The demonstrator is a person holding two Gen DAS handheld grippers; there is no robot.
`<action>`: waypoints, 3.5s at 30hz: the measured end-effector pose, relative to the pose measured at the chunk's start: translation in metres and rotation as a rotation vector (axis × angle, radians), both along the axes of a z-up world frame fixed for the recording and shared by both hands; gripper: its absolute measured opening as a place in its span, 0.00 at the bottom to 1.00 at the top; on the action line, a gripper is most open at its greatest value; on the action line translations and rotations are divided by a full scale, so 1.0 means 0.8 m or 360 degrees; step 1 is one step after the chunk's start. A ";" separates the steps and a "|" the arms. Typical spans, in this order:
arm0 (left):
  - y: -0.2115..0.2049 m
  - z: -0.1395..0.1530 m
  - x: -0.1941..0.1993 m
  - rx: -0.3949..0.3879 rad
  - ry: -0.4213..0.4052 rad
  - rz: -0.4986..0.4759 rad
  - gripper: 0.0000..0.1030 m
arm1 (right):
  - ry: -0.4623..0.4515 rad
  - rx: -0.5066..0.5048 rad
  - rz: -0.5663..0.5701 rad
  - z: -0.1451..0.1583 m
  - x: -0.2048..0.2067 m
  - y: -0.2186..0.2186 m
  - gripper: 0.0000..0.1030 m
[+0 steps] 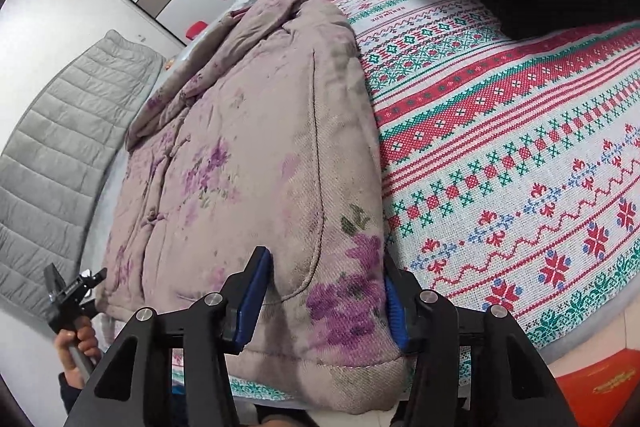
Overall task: Fold large clothes
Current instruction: 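Grasp the side edge of the coat with both grippers, then lift the side edge with both grippers and fold it over the coat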
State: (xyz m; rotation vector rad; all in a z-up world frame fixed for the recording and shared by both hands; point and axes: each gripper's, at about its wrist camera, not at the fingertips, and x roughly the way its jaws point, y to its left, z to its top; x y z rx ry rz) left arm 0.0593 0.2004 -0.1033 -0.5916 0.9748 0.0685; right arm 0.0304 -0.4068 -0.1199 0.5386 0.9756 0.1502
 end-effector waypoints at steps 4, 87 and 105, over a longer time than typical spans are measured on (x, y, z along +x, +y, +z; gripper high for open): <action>-0.007 0.005 0.001 0.0074 -0.0017 -0.0025 0.39 | -0.0032 -0.0043 -0.0018 0.002 -0.005 0.004 0.46; -0.014 0.218 0.106 -0.0112 -0.0419 0.0429 0.24 | -0.0575 0.0628 -0.0331 0.200 0.145 -0.033 0.17; 0.045 0.066 0.221 -0.0399 0.0018 0.0408 0.74 | -0.0431 0.0054 -0.0393 0.139 0.270 -0.081 0.61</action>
